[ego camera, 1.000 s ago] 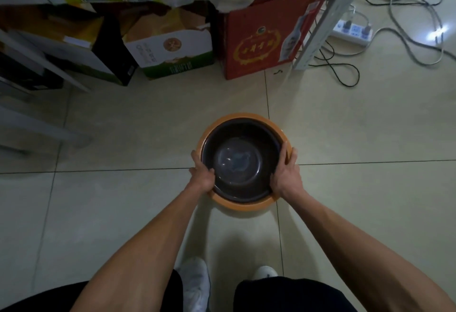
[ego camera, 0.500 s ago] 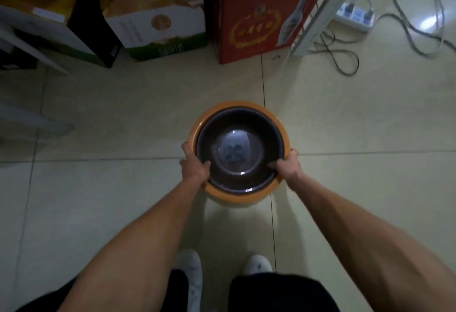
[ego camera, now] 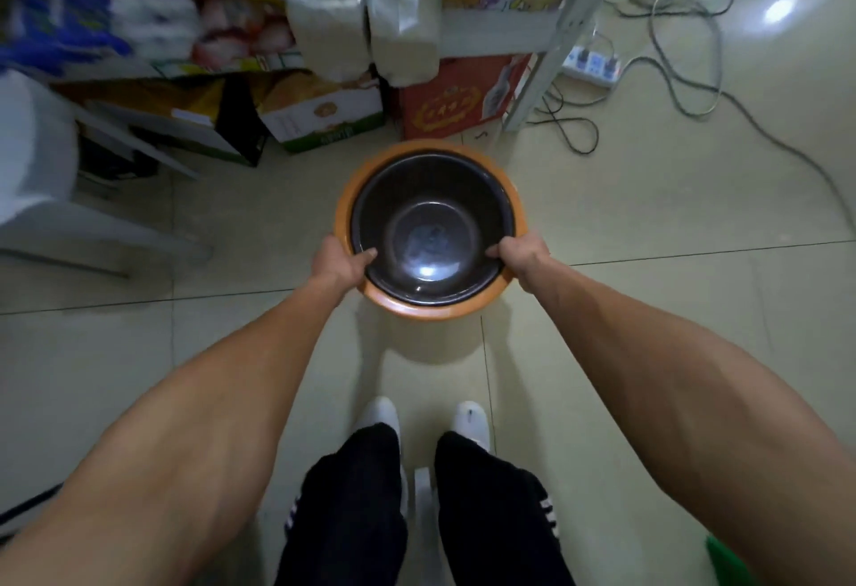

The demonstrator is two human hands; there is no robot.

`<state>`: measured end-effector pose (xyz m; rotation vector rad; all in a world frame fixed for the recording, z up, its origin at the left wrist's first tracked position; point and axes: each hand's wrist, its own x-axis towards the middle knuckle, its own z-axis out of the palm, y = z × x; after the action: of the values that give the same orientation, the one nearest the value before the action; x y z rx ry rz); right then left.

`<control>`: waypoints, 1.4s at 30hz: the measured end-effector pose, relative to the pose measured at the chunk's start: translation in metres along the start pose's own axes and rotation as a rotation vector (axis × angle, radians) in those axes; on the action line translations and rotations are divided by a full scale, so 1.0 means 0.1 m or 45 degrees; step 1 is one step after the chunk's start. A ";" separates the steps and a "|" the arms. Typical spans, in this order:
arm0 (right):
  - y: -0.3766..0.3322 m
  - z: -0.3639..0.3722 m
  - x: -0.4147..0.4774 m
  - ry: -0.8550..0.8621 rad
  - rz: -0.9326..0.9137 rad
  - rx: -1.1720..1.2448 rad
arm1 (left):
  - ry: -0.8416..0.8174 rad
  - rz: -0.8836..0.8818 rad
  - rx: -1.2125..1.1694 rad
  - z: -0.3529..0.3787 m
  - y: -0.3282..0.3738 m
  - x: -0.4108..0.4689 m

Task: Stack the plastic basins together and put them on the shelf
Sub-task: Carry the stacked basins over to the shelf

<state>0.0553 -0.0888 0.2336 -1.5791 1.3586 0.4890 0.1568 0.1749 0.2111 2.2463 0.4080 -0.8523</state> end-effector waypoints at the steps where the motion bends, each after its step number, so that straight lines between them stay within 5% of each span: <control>1: -0.18 -0.16 -0.26 0.006 -0.014 -0.005 | 0.004 0.021 -0.008 -0.22 0.19 -0.22; 10: -1.98 -1.88 -3.00 -0.359 -0.151 -0.109 | 0.110 0.157 -0.049 -2.34 2.22 -1.88; 20: -3.12 -3.30 -5.07 -0.743 -0.367 -0.268 | 0.225 0.535 -0.079 -4.20 3.70 -3.99; 30: -3.78 -3.86 -6.19 -0.543 -0.650 -0.179 | 0.351 0.776 -0.081 -5.11 4.22 -5.13; 42: -4.11 -3.72 -6.25 -0.417 -0.650 -0.130 | 0.287 0.759 -0.039 -5.34 4.40 -4.68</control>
<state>0.1415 -0.1061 1.0646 -1.7604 0.6600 0.4768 0.2775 0.2137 1.0366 2.2536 -0.1530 -0.2814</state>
